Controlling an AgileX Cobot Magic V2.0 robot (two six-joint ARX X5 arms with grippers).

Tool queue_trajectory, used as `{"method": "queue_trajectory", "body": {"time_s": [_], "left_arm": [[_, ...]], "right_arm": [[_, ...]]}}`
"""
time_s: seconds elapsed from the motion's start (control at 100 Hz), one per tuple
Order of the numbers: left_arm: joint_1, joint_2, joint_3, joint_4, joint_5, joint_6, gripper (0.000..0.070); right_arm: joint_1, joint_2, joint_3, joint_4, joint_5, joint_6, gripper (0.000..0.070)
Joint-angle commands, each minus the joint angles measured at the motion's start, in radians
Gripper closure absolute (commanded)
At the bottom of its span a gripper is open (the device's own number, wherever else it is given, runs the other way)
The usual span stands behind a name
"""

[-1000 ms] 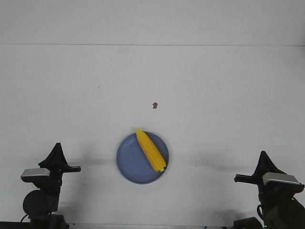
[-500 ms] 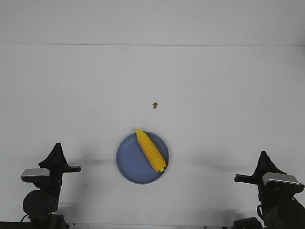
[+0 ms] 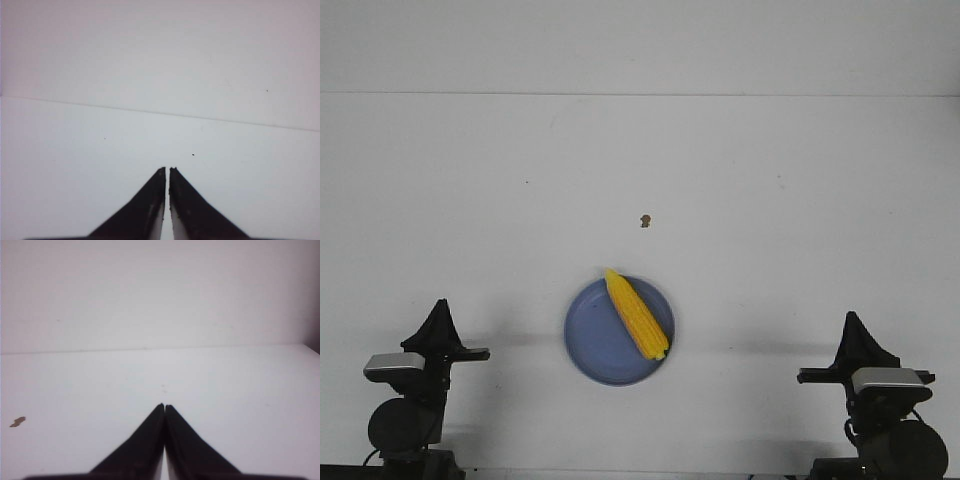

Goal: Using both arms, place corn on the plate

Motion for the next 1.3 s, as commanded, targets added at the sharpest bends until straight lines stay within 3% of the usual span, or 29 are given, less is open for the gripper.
{"method": "queue_trajectory", "body": {"time_s": [0.0, 0.45, 1.29], "left_arm": [[0.002, -0.001, -0.019, 0.013, -0.003, -0.003, 0.0688], [0.002, -0.001, -0.019, 0.014, -0.003, -0.003, 0.0688], [0.002, -0.001, -0.019, 0.013, -0.003, -0.003, 0.0688]], "right_arm": [[-0.016, -0.023, -0.039, 0.056, -0.007, -0.016, 0.0699], [-0.041, -0.022, -0.342, 0.391, -0.01, -0.013, 0.0699], [-0.041, -0.022, -0.344, 0.374, -0.022, -0.017, 0.07]]}}
